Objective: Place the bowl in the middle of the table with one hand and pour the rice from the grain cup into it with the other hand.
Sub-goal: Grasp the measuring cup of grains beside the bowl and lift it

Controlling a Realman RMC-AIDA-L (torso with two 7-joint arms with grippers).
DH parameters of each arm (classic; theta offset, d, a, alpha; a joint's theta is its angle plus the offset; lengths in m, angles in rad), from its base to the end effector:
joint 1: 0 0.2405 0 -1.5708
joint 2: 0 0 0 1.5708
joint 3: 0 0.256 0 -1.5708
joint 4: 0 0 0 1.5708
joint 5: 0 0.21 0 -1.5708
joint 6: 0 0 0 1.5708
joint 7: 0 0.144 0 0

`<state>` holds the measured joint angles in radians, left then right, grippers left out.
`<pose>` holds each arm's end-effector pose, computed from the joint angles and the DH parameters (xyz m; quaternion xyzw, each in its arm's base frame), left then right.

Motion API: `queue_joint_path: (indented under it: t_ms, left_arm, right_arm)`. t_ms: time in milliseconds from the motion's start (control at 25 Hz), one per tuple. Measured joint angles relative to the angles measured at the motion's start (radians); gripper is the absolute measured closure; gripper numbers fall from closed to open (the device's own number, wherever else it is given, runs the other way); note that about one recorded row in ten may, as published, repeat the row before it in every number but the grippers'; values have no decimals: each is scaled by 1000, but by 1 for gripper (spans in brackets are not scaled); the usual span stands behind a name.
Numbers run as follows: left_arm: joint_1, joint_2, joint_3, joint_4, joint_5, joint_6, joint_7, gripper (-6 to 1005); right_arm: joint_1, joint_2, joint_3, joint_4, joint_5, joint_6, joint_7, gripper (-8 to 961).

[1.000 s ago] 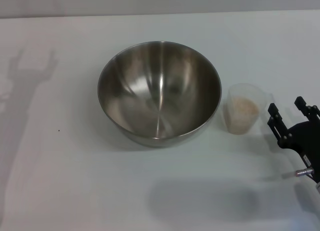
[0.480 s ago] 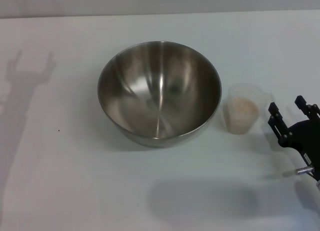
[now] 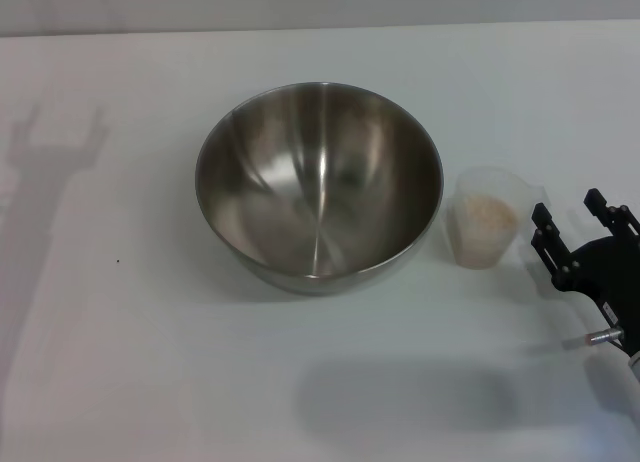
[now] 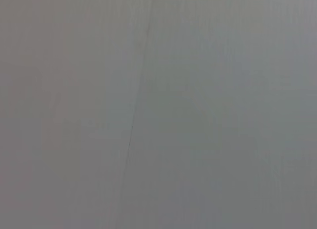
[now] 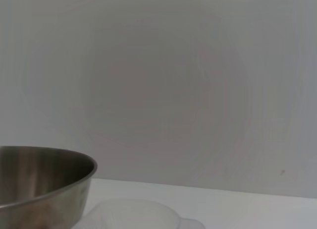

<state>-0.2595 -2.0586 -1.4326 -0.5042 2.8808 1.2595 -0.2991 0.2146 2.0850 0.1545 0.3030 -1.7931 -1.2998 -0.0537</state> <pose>-0.2929 0.3274 0.0481 -0.6175 -0.1674 -0.4524 0.6213 0.3409 0.2274 -0.0684 -0.7405 0.2397 0.2583 0.5722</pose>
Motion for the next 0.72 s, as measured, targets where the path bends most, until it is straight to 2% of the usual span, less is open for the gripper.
queue_joint_path:
  t_ms: [720]
  left_arm:
    - [14, -2, 0, -2, 0, 18, -2, 138]
  right_arm:
    - [17, 0, 0, -12, 0, 2, 0, 352]
